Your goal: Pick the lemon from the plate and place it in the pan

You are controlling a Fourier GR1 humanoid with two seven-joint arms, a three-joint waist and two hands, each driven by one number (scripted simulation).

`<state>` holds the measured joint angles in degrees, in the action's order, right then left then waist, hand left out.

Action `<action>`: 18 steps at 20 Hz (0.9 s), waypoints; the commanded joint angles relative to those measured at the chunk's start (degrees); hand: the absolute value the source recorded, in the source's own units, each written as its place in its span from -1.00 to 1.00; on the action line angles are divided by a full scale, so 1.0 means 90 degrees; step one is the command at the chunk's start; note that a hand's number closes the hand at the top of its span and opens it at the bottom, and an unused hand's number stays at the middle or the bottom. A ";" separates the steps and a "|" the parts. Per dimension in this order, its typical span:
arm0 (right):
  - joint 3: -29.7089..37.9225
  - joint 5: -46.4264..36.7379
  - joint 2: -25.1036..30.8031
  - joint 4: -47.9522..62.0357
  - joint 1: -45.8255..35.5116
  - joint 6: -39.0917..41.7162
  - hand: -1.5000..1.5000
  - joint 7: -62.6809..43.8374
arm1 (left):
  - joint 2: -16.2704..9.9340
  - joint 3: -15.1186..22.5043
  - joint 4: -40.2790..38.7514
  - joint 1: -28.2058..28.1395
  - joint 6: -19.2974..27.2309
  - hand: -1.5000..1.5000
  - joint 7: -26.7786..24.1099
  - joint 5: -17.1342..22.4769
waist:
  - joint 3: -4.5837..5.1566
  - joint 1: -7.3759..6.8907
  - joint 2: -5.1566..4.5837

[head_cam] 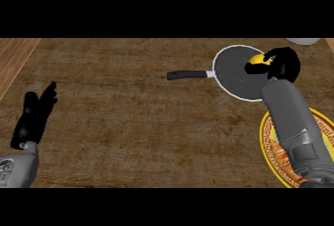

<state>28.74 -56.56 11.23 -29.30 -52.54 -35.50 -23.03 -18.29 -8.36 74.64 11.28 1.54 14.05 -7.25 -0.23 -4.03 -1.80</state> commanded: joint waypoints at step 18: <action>0.1602 0.2032 -0.0082 0.0772 -0.0228 -0.1367 -1.00 0.3374 | 0.0060 0.0107 0.0024 0.0101 0.0022 0.00 -0.0051 -0.0133 | -0.0017 -0.0143 -0.0066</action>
<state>41.01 -41.14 10.73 -21.81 -55.20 -45.14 1.34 -17.61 -7.63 74.64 12.45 1.43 13.39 -7.80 -0.38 -5.69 -2.61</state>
